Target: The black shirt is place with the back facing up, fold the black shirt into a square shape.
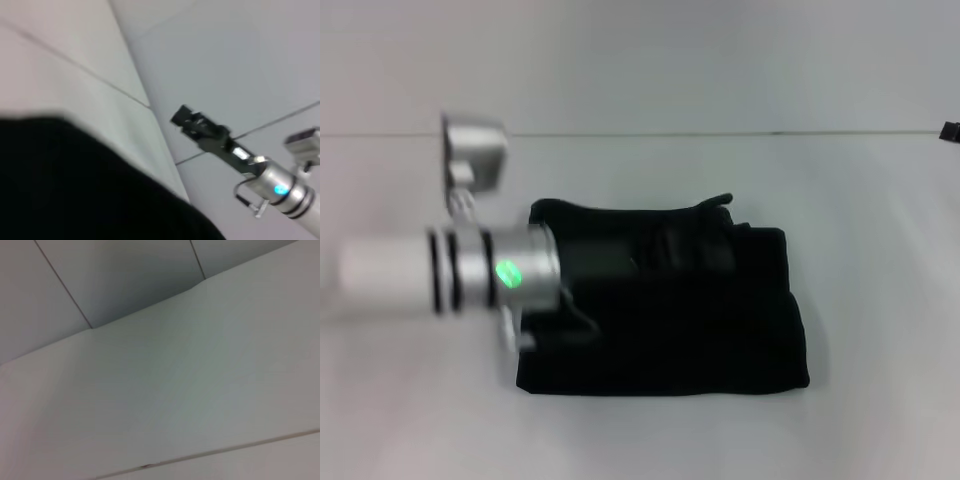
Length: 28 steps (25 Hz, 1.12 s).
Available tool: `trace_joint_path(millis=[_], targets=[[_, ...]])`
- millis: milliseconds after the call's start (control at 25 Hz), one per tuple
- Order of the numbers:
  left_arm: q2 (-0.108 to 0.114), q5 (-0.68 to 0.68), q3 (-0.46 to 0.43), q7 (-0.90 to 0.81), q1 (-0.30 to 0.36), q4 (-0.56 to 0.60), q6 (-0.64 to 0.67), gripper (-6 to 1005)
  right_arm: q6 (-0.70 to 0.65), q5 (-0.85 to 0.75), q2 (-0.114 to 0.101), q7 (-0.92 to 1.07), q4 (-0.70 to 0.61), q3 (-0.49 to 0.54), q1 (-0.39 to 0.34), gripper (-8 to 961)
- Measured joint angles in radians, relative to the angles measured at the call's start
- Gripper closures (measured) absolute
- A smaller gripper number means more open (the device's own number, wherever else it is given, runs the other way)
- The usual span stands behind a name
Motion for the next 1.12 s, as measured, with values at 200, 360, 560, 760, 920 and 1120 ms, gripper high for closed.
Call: trace_joint_path(millis=[200, 360, 560, 760, 920, 1120], targets=[[-0.021, -0.13, -0.003, 0.226, 0.072, -0.22, -0.028, 872, -0.002, -0.005, -0.001, -0.001, -0.004, -0.006, -0.003, 330], [-0.017, -0.152, 0.007, 0.283, 0.081, -0.21, 0.134, 831, -0.035, -0.017, -0.004, 0.0, -0.005, -0.01, 0.002, 330], [-0.01, -0.145, 0.031, 0.337, 0.108, -0.106, 0.268, 664, -0.164, -0.022, -0.021, 0.034, 0.014, -0.026, 0.007, 330], [0.005, -0.142, 0.096, 0.472, 0.185, 0.066, 0.269, 475, -0.315, -0.023, -0.023, 0.138, 0.023, -0.099, 0.011, 331], [0.031, -0.1, 0.114, 0.588, 0.22, 0.165, 0.282, 327, -0.391, -0.023, -0.015, 0.204, 0.068, -0.167, 0.025, 331], [0.047, 0.002, 0.115, 0.639, 0.231, 0.25, 0.29, 157, -0.45, -0.023, -0.004, 0.219, 0.113, -0.207, 0.046, 331]])
